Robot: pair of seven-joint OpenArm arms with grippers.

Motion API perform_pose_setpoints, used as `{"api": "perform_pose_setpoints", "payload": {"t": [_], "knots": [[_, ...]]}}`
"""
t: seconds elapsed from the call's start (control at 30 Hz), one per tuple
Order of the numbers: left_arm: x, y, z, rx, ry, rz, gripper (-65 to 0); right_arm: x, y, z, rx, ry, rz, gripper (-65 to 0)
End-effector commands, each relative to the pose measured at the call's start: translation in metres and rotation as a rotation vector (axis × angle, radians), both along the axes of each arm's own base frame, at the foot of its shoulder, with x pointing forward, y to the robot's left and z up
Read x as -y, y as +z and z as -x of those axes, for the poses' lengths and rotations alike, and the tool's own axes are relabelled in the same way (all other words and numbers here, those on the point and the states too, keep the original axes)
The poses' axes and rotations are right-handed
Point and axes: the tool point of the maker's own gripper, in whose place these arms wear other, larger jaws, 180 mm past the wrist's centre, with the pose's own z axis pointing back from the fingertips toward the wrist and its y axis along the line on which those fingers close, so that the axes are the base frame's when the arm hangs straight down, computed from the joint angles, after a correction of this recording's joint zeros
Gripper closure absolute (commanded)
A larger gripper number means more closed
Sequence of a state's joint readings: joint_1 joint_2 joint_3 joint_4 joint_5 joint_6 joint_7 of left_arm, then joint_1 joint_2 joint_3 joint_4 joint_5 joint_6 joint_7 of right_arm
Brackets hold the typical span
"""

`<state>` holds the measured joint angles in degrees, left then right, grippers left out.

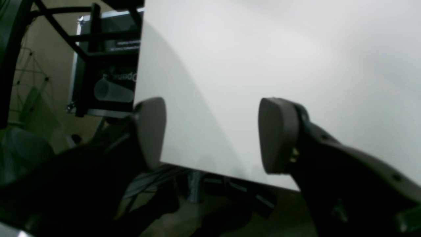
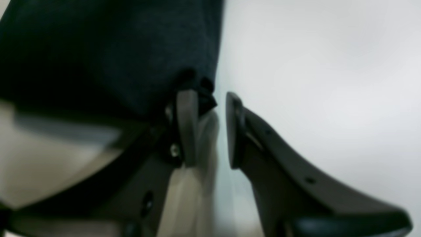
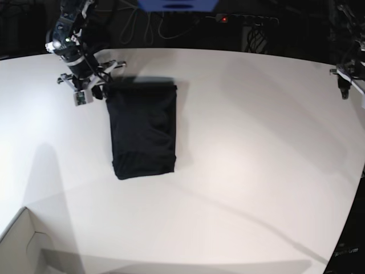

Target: Layout the t-shirt on the table in an organized manner, then fold the t-shirt properly

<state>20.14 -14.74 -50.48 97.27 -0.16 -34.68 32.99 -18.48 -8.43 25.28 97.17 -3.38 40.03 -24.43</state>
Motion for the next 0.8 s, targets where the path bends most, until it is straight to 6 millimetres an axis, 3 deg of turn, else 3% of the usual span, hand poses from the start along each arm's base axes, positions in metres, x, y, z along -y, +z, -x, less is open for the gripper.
{"api": "perform_pose_setpoints", "payload": {"t": [0.0, 0.23, 0.4, 0.5, 0.57, 0.7, 0.77], "knots": [[-0.011, 0.015, -0.003, 0.035, 0.007, -0.034, -42.6, -0.002, 0.012, -0.009, 0.053, 0.001, -0.010, -13.3], [-0.022, 0.020, 0.006, 0.044, 0.051, -0.044, -42.6, 0.000, 0.011, -0.008, 0.049, -0.007, -0.011, -13.3], [-0.012, 0.002, 0.028, -0.005, 0.047, 0.004, -41.2, 0.044, 0.013, 0.004, 0.040, -0.121, 0.040, -13.3], [0.000, -0.011, 0.047, -0.021, 0.056, 0.077, -30.6, 0.084, 0.020, 0.021, 0.033, -0.225, 0.100, -13.2], [0.009, -0.021, 0.062, -0.035, 0.068, 0.131, -19.0, 0.115, 0.028, 0.041, 0.029, -0.315, 0.152, -12.0], [0.026, -0.038, 0.089, -0.067, 0.097, 0.212, -1.3, 0.177, 0.060, 0.081, 0.075, -0.513, 0.228, -3.7], [0.039, -0.056, 0.102, -0.118, 0.099, 0.254, 0.0, 0.196, 0.064, 0.106, 0.074, -0.596, 0.231, 0.0]]}}
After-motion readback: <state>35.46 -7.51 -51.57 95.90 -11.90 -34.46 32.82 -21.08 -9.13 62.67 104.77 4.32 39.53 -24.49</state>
